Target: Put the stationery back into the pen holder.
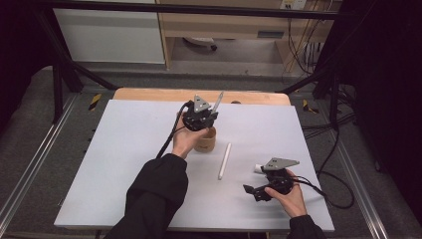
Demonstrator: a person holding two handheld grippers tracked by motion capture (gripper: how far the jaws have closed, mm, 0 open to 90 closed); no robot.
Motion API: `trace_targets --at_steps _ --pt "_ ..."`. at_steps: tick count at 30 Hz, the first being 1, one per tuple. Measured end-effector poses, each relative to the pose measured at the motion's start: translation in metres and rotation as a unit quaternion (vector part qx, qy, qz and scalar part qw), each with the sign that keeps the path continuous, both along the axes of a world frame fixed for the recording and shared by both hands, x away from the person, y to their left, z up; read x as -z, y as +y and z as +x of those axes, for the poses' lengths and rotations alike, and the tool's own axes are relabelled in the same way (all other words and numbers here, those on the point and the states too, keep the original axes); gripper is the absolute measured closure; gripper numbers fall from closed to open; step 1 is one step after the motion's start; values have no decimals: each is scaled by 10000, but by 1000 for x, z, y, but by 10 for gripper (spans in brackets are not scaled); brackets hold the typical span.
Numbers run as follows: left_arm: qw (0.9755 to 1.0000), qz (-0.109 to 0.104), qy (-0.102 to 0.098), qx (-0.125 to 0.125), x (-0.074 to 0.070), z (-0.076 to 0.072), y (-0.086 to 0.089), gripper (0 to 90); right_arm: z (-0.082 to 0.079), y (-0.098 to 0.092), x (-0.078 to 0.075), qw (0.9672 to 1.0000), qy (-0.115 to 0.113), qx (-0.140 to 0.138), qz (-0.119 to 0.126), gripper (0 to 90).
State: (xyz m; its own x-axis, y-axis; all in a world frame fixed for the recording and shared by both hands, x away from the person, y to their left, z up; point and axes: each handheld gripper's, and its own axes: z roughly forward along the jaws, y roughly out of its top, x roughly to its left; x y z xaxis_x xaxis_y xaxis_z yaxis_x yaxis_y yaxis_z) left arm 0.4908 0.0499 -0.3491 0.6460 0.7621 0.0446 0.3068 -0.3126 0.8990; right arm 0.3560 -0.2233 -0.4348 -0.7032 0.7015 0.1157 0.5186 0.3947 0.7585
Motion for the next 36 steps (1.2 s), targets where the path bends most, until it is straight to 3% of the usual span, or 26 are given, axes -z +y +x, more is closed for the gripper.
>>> trace_targets --at_steps 21,26,36 --pt "9995 175 197 177 32 8 -6 787 0 1 1 10000 43 -40 -17 8" --pt "9995 114 213 206 35 7 -4 787 0 1 1 10000 39 -40 -22 8" --pt "9991 221 189 303 36 6 2 786 0 1 2 10000 39 -53 -35 8"
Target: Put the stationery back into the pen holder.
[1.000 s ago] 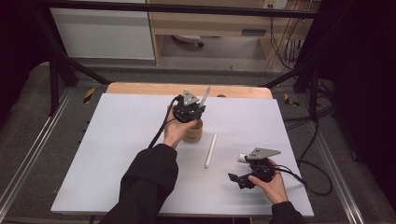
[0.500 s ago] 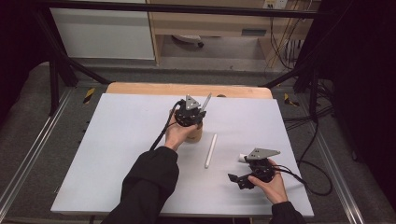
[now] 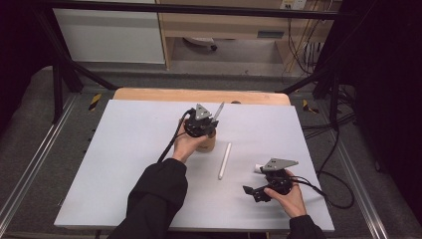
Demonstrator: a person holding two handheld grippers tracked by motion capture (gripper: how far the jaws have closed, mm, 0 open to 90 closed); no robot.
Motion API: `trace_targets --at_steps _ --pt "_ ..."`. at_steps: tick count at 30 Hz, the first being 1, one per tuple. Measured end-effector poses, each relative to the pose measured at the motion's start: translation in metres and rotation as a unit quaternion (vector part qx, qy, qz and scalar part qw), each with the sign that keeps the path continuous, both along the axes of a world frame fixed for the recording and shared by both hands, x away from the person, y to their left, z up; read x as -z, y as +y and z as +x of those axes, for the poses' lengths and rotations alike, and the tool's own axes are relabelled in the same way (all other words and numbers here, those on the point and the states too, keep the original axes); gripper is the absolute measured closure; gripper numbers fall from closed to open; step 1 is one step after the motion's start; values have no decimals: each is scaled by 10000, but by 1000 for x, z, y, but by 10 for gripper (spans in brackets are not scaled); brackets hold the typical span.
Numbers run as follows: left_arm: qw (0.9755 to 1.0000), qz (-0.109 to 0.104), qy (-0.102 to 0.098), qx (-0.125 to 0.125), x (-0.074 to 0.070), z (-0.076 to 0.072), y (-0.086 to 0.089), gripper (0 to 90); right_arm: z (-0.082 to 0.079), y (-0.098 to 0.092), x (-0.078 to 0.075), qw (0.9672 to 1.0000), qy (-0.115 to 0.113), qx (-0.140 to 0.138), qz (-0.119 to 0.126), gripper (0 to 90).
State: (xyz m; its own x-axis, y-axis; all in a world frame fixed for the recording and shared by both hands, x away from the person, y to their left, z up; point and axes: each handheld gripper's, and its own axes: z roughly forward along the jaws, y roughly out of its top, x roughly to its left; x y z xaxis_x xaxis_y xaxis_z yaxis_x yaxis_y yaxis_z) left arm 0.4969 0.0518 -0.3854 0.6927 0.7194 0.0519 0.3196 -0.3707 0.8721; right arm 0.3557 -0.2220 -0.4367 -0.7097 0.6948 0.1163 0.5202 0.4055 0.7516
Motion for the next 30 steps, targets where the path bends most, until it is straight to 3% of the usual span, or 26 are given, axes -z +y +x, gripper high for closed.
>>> trace_targets --at_steps 15,23,30 --pt "9997 208 119 37 7 -2 6 772 0 1 1 10000 35 -23 -28 8" --pt "9996 273 65 14 0 -6 10 681 0 1 1 10000 48 -27 -31 8" --pt "9989 330 325 -11 -13 -12 22 501 0 1 0 10000 17 -9 3 8"
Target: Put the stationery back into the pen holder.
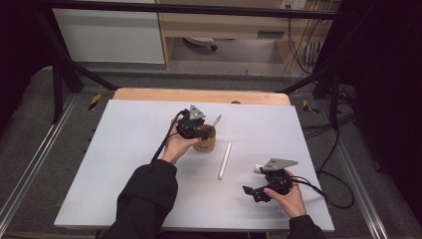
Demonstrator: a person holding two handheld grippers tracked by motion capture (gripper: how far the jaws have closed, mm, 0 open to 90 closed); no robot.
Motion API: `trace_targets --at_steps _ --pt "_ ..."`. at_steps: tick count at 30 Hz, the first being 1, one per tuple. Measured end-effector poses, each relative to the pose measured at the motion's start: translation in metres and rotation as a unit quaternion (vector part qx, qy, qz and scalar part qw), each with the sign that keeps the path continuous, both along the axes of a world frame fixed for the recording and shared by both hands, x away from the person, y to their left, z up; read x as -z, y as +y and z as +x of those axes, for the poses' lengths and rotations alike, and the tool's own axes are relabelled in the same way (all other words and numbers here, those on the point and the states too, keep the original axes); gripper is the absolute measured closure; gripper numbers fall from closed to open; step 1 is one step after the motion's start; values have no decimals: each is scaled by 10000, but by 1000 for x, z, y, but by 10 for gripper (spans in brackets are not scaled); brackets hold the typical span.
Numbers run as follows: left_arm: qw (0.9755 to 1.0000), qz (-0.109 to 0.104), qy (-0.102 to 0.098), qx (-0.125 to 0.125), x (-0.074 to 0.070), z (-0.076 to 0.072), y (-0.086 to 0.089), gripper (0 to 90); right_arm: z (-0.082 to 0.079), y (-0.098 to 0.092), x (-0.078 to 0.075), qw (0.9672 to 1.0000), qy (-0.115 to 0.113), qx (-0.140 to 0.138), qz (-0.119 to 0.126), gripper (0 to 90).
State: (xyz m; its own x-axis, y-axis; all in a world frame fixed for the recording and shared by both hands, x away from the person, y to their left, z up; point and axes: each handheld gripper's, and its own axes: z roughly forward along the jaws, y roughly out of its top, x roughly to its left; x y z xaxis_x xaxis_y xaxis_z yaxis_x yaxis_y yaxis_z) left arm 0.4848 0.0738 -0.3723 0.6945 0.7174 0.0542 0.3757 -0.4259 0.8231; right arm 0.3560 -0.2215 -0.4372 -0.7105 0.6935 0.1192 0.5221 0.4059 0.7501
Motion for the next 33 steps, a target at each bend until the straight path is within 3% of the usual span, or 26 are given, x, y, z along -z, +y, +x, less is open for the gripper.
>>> trace_targets --at_steps 6,11,18,33 --pt "9997 117 195 63 -13 -11 14 328 0 0 0 10000 31 2 -9 7" --pt "9994 241 247 42 -17 -23 27 225 0 0 0 10000 33 27 16 7" --pt "9994 173 298 -77 -17 -43 44 107 0 0 0 10000 47 17 -12 7" --pt "9985 81 514 -191 6 -75 58 32 -2 1 1 9999 66 36 -66 7"
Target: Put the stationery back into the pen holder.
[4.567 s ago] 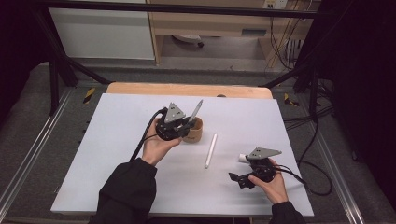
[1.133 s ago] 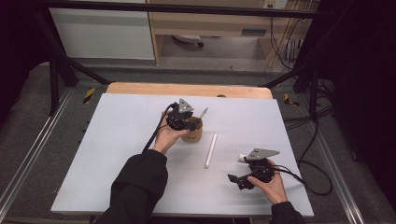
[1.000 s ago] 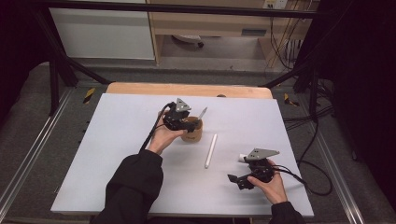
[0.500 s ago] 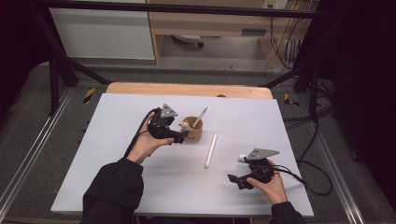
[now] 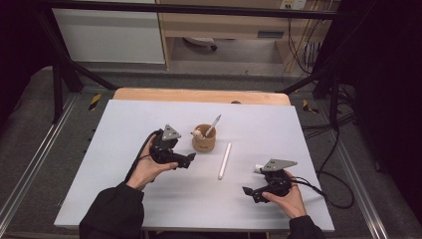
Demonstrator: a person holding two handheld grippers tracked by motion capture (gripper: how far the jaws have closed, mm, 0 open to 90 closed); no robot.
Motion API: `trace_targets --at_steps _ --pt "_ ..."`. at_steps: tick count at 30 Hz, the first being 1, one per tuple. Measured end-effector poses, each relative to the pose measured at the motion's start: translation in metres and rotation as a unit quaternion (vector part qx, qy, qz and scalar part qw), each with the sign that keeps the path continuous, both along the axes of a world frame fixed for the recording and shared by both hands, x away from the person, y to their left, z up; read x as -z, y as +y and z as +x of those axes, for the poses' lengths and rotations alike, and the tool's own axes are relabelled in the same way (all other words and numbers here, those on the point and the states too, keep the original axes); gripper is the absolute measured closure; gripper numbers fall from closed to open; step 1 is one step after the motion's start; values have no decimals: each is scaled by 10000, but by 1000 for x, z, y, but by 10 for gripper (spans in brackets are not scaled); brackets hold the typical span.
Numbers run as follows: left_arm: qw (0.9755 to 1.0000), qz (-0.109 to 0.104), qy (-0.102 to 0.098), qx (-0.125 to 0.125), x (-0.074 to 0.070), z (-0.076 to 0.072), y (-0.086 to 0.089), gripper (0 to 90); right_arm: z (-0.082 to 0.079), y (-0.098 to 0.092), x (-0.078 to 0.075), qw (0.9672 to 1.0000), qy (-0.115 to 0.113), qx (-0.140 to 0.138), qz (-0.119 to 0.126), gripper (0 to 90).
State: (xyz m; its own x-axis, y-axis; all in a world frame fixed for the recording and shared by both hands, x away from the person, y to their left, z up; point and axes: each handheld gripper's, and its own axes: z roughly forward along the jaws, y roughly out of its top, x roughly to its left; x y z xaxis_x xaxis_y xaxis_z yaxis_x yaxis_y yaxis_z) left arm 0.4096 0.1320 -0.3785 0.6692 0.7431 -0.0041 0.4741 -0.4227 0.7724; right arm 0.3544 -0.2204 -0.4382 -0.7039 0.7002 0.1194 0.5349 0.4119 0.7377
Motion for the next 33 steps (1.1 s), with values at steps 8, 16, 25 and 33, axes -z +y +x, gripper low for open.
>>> trace_targets --at_steps 8,16,25,33 --pt "9998 24 80 161 13 -16 -8 30 -1 0 0 10000 -16 -13 -18 7" --pt "9998 -10 131 170 19 -24 -32 90 -1 0 0 10000 -25 -11 -23 7" --pt "9996 2 267 123 32 -23 -64 217 -1 0 0 10000 -15 -15 -34 7" --pt "9991 -122 402 18 42 -21 -89 361 -2 0 1 10000 5 -13 -31 7"
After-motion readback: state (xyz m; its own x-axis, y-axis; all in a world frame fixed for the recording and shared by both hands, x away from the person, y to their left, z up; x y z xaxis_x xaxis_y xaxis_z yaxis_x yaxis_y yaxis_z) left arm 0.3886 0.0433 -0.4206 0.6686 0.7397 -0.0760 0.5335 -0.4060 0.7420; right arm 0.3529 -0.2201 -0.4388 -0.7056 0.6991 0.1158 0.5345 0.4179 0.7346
